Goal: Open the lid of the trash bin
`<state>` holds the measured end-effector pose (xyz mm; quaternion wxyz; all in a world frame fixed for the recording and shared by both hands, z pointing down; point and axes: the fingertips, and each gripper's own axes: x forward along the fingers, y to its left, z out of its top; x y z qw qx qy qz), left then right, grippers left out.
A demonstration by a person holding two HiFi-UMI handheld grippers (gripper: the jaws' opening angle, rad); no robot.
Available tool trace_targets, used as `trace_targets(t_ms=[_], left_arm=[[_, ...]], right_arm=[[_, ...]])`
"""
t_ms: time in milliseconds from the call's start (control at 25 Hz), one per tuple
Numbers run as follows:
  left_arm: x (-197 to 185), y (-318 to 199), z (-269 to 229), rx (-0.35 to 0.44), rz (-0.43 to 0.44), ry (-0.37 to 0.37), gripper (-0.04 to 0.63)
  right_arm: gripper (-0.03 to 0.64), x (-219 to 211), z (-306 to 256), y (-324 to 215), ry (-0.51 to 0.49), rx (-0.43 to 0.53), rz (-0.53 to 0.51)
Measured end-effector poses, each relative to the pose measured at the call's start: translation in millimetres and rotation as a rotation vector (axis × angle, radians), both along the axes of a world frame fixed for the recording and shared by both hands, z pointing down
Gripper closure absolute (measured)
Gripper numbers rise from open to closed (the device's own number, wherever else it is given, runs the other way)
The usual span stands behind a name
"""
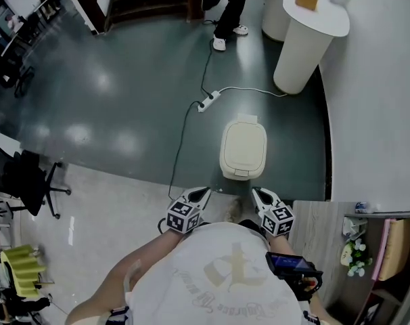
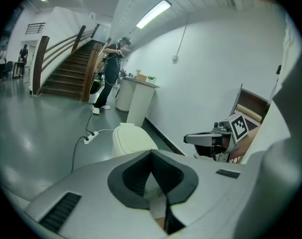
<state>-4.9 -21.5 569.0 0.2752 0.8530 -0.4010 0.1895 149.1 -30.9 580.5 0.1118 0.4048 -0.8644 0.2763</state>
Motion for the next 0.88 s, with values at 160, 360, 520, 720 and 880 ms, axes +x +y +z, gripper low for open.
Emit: trace_targets(t_ms=[160, 360, 520, 720, 880], left_arm=[[14, -19, 1, -0.011, -0.008, -0.009, 0.583], [28, -41, 1, -0.012, -0.034, -0.018, 0.583], [37, -52, -2, 0.004, -0.044, -0.024, 0.583], [35, -60, 1, 0.000, -0.058, -0.031, 0.583], [31, -59, 2, -0.010, -0.070, -0.023, 0.583]], right_arm=[[0.612, 9, 1, -24, -0.006, 0.002, -0.029], [0.612, 14, 2, -47, -0.001, 0.013, -0.084], [0.612, 15, 5, -60, 0.011, 0.022, -0.128], [0.612, 14, 8, -71, 0.025, 0.024, -0.155], [0.612, 10, 13, -68, 0.035, 0.007, -0.162]])
